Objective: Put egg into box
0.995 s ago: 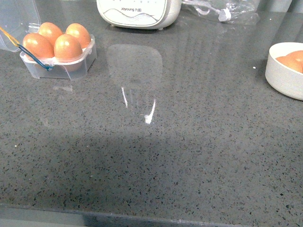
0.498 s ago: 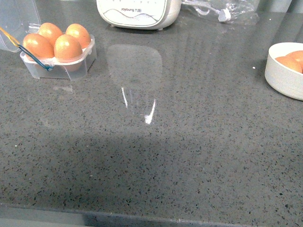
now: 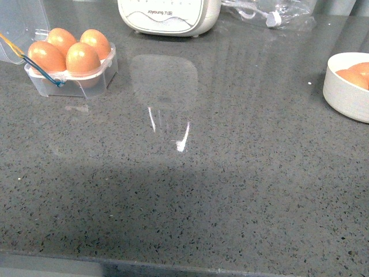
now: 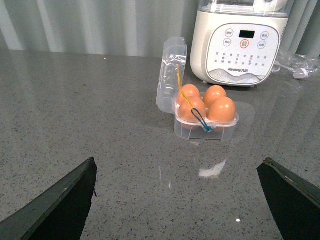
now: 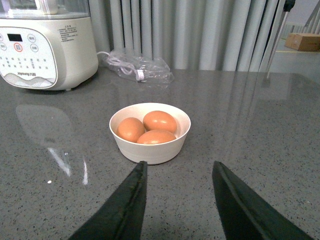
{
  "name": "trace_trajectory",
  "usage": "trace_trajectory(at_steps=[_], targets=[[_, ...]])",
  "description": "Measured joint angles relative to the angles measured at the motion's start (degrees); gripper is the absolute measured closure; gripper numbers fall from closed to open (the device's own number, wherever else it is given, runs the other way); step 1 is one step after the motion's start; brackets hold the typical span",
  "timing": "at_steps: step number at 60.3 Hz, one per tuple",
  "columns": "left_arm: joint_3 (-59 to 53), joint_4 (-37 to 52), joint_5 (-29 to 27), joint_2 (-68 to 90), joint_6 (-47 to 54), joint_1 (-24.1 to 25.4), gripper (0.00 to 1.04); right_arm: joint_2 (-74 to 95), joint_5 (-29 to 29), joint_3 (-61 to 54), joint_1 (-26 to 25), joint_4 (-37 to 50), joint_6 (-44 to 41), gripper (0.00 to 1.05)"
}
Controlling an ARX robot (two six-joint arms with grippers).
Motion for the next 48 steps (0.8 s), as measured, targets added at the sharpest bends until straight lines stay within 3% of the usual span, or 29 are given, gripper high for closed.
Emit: trace_trajectory(at_steps=[13, 44, 48], targets=[[0.0, 0.0, 0.0, 0.0, 0.0, 0.0, 0.07, 0.0, 0.0, 0.0, -0.02, 0.0, 0.07, 0.06], [0.04, -0.11, -0.07, 0.09, -0.02, -0.07, 0.07, 0.0, 0.0, 0.0, -0.02, 0.0, 0.17, 0.07], [2.45, -7.87, -10.05, 3.82, -2.1, -3.34, 0.07, 0.0, 0.0, 0.0, -0.02, 0.0, 0.2, 0.07]])
